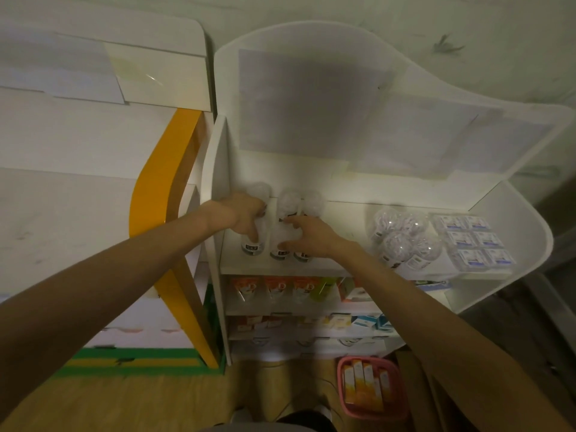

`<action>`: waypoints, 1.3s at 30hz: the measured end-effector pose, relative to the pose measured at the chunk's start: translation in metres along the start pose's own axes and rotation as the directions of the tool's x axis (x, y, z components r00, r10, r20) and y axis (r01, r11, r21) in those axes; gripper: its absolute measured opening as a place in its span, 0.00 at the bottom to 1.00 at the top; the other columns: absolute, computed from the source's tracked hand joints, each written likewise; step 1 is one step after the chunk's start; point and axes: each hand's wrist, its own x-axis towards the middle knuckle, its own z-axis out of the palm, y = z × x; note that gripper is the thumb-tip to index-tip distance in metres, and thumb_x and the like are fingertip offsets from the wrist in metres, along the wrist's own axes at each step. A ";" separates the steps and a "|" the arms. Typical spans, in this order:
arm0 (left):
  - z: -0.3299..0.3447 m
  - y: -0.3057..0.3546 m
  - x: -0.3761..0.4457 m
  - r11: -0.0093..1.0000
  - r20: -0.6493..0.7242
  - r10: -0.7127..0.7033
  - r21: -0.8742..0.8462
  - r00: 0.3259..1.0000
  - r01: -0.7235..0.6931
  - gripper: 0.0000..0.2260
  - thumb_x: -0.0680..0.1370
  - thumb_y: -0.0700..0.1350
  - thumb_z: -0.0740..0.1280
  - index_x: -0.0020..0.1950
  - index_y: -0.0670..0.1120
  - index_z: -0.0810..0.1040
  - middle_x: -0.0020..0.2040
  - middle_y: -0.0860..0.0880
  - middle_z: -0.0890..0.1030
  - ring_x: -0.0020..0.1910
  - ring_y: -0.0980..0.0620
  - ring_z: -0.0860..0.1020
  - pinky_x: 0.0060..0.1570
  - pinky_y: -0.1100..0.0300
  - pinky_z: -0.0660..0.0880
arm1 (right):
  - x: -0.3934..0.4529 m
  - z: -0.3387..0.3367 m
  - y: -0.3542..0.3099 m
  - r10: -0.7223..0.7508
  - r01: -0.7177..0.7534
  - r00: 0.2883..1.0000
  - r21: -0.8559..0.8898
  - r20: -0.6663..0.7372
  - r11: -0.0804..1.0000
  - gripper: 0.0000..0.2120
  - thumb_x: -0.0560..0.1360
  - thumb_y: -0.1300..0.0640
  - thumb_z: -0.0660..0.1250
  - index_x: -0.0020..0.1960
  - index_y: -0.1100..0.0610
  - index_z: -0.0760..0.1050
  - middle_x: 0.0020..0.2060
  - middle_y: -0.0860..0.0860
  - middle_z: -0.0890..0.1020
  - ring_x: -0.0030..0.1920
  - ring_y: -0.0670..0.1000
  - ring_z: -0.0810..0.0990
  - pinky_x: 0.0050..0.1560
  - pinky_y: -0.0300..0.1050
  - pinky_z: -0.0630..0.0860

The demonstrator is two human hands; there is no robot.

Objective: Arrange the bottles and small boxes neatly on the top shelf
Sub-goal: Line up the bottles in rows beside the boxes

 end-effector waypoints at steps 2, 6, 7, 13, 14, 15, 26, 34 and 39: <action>-0.002 0.002 -0.002 0.999 0.033 -0.003 0.036 0.999 0.002 0.32 0.70 0.57 0.77 0.69 0.46 0.71 0.61 0.48 0.77 0.53 0.48 0.76 0.47 0.57 0.74 | 0.000 0.000 -0.003 -0.009 0.009 1.000 0.012 0.002 1.000 0.39 0.71 0.40 0.73 0.76 0.50 0.64 0.71 0.53 0.72 0.69 0.54 0.71 0.66 0.49 0.69; -0.003 0.002 -0.004 0.996 0.093 -0.039 0.083 0.995 0.031 0.36 0.68 0.60 0.77 0.72 0.49 0.70 0.63 0.49 0.77 0.59 0.47 0.76 0.55 0.53 0.76 | 0.000 0.005 -0.014 -0.055 0.055 0.998 -0.001 -0.012 0.998 0.38 0.71 0.40 0.73 0.75 0.52 0.64 0.70 0.53 0.73 0.68 0.54 0.72 0.65 0.49 0.69; -0.003 0.001 -0.004 0.994 0.110 -0.056 0.098 0.992 0.045 0.37 0.67 0.61 0.76 0.72 0.49 0.70 0.63 0.49 0.77 0.60 0.47 0.76 0.56 0.53 0.76 | 0.001 0.006 -0.017 -0.060 0.060 0.998 -0.005 -0.015 0.998 0.38 0.71 0.40 0.73 0.75 0.53 0.65 0.70 0.53 0.73 0.68 0.54 0.72 0.65 0.49 0.69; -0.003 0.000 -0.009 0.978 0.147 -0.132 0.180 0.980 0.105 0.28 0.68 0.55 0.78 0.64 0.46 0.76 0.51 0.50 0.78 0.47 0.49 0.78 0.46 0.55 0.78 | 0.004 0.006 -0.031 -0.088 0.086 0.995 0.041 0.045 0.995 0.37 0.73 0.42 0.71 0.76 0.55 0.63 0.69 0.54 0.73 0.66 0.54 0.73 0.60 0.45 0.69; -0.004 0.000 -0.011 0.973 0.143 -0.133 0.205 0.981 0.102 0.26 0.69 0.53 0.78 0.62 0.45 0.76 0.50 0.50 0.78 0.45 0.49 0.77 0.44 0.56 0.76 | 0.003 0.006 -0.034 -0.092 0.090 0.994 0.042 0.051 0.995 0.36 0.74 0.42 0.71 0.76 0.56 0.63 0.68 0.55 0.74 0.66 0.54 0.74 0.61 0.46 0.70; -0.003 0.001 -0.012 0.968 0.136 -0.132 0.232 0.982 0.098 0.25 0.70 0.52 0.77 0.63 0.45 0.76 0.50 0.49 0.79 0.45 0.50 0.77 0.42 0.57 0.75 | 0.003 0.007 -0.036 -0.092 0.090 0.995 0.044 0.048 0.995 0.35 0.75 0.43 0.70 0.75 0.56 0.64 0.68 0.55 0.74 0.66 0.54 0.74 0.62 0.47 0.71; 0.002 -0.001 -0.007 0.986 0.170 -0.055 0.164 0.984 0.027 0.37 0.68 0.59 0.76 0.74 0.52 0.68 0.62 0.50 0.77 0.57 0.48 0.77 0.55 0.54 0.77 | 0.005 0.009 -0.034 -0.088 0.080 0.993 0.098 0.080 0.992 0.41 0.72 0.42 0.73 0.77 0.55 0.59 0.70 0.54 0.71 0.68 0.55 0.72 0.64 0.50 0.72; 0.005 -0.002 -0.002 0.996 0.173 0.008 0.082 0.985 -0.022 0.45 0.69 0.52 0.78 0.79 0.53 0.56 0.72 0.48 0.71 0.66 0.45 0.73 0.59 0.53 0.75 | 0.001 -0.004 -0.004 -0.046 0.037 0.987 0.060 0.154 0.997 0.41 0.72 0.57 0.74 0.78 0.57 0.57 0.72 0.55 0.67 0.70 0.56 0.68 0.68 0.49 0.69; 0.011 -0.005 0.001 0.998 0.176 0.004 0.063 0.984 -0.015 0.37 0.72 0.50 0.76 0.76 0.53 0.62 0.69 0.49 0.73 0.62 0.47 0.76 0.58 0.53 0.76 | 0.002 0.006 0.002 -0.051 0.042 0.995 0.093 0.091 0.995 0.41 0.70 0.53 0.76 0.77 0.56 0.60 0.70 0.54 0.71 0.68 0.56 0.71 0.69 0.55 0.70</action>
